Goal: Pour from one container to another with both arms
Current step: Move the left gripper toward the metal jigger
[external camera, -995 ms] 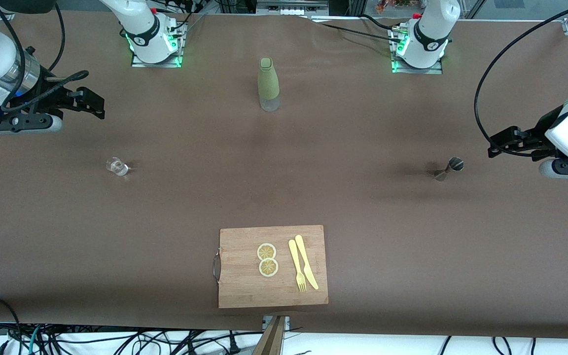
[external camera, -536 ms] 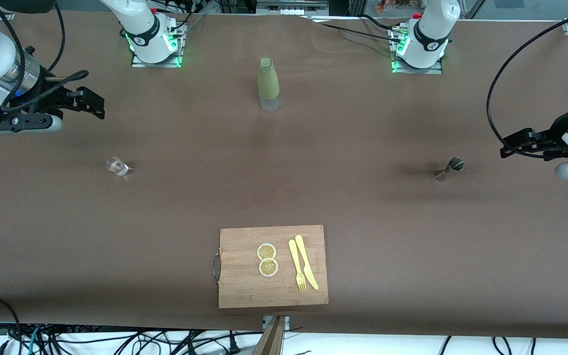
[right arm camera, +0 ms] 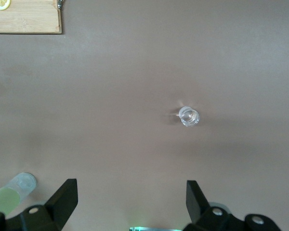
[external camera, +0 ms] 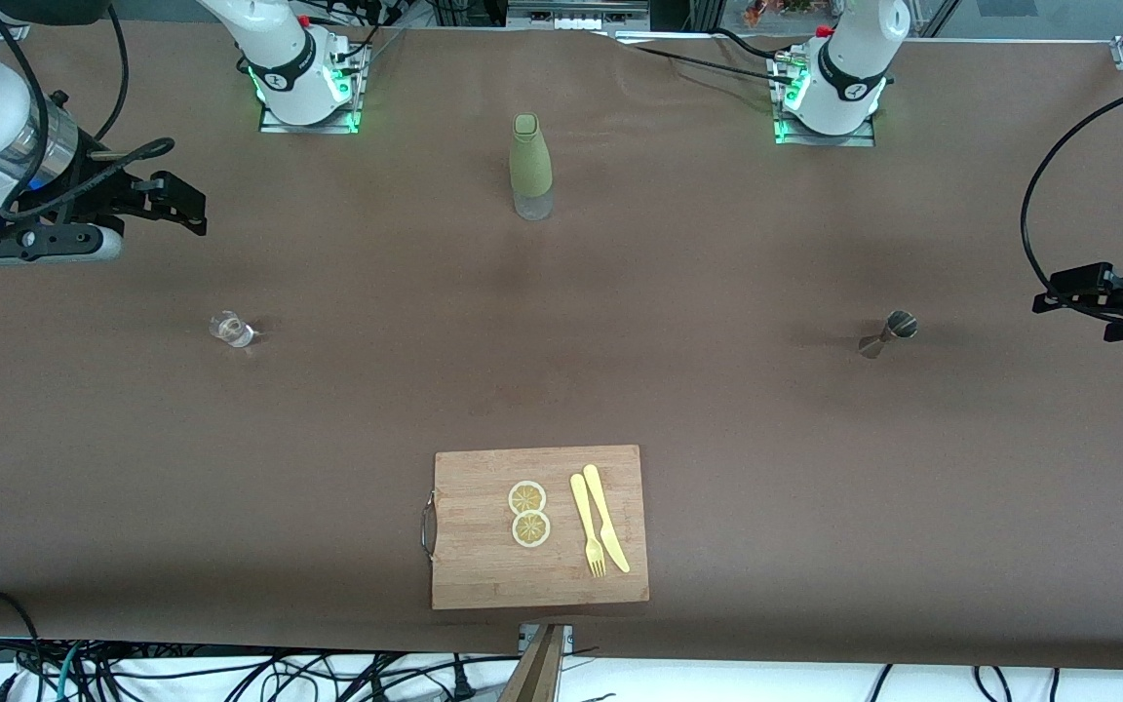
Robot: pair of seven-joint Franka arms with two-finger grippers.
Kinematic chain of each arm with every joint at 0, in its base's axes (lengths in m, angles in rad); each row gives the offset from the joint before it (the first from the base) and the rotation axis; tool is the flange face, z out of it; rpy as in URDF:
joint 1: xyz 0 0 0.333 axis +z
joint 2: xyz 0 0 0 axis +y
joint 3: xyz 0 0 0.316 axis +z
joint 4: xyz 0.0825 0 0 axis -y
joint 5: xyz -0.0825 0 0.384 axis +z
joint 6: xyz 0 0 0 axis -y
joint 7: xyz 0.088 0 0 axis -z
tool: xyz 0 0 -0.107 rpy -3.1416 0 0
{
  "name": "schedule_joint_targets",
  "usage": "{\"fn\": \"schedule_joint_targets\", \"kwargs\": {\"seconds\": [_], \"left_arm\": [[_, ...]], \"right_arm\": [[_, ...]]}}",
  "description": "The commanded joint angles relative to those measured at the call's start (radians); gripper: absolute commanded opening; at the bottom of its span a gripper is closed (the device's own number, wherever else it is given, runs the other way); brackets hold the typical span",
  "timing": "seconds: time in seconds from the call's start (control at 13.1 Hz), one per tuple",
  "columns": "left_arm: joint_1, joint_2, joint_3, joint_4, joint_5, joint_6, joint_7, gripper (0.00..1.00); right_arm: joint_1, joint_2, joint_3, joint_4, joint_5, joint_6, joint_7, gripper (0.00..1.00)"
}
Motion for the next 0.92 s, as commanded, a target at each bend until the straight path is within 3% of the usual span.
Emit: {"fn": "schedule_joint_targets", "kwargs": {"seconds": [0.0, 0.31, 0.84], "left_arm": [[0.038, -0.009, -0.001, -0.035, -0.050, -0.012, 0.112, 1.00], [0.101, 0.045, 0.010, -0.055, -0.099, -0.012, 0.379, 1.00], [0.245, 0.196, 0.050, -0.181, -0.413, -0.014, 0.943, 1.00]], "right_arm": [[-0.006, 0.007, 0.001, 0.015, 0.017, -0.008, -0.012, 1.00], [-0.006, 0.011, 0.001, 0.015, 0.018, -0.008, -0.010, 1.00], [0.001, 0.030, 0.004, 0.015, 0.005, -0.011, -0.044, 1.00]]}}
